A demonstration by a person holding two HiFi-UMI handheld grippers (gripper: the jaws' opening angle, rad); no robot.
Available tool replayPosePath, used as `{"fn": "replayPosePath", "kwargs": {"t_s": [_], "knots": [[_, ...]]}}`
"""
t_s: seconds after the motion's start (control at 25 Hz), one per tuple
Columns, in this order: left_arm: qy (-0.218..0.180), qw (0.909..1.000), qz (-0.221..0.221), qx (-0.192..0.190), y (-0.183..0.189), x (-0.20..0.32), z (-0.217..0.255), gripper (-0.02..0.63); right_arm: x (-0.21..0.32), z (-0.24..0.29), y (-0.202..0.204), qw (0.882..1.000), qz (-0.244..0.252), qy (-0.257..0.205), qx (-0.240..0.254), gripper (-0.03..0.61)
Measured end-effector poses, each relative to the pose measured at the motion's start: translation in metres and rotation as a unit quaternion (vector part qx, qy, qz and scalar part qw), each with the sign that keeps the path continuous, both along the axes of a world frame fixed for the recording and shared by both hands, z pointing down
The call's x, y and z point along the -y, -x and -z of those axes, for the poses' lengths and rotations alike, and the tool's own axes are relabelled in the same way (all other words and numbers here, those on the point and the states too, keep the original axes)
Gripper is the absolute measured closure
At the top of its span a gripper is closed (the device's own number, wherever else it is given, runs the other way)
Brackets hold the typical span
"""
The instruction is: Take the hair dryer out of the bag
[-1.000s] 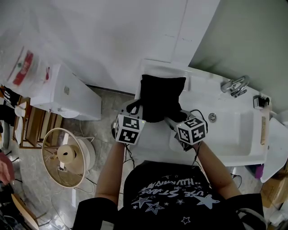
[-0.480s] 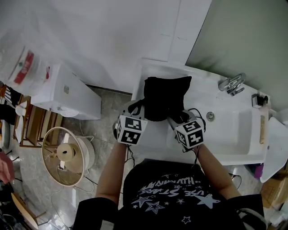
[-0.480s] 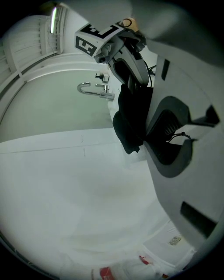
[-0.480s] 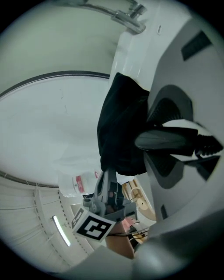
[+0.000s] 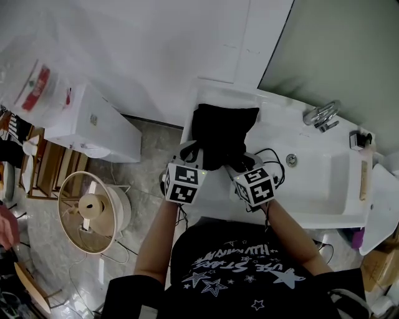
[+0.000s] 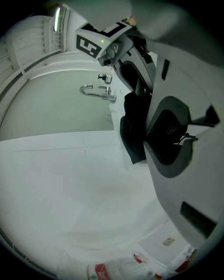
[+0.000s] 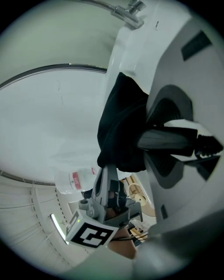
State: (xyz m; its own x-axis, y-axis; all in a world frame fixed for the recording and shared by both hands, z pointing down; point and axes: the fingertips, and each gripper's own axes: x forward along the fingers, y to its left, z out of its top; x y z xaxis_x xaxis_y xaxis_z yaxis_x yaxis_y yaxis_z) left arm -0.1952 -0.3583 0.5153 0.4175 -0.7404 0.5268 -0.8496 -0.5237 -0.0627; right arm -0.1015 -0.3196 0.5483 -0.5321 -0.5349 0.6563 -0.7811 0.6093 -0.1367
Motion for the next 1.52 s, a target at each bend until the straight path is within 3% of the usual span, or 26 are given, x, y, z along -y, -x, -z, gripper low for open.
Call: {"fn": "replayPosePath", "kwargs": {"t_s": [0.2,0.68,1.52], "knots": [[-0.008,0.9995,0.030,0.011,0.021,0.006,0.003,0.589,-0.013,0.005,-0.009,1.000,0.021,0.007,0.004,0.387],[-0.010,0.9992,0.036,0.016,0.028,0.002,0.004,0.589,-0.041,0.012,-0.024,0.997,0.071,-0.012,0.018,0.387],[-0.017,0.9965,0.078,0.025,0.039,0.012,0.015,0.589,-0.097,0.043,-0.035,0.981,0.172,-0.015,0.084,0.387]]}}
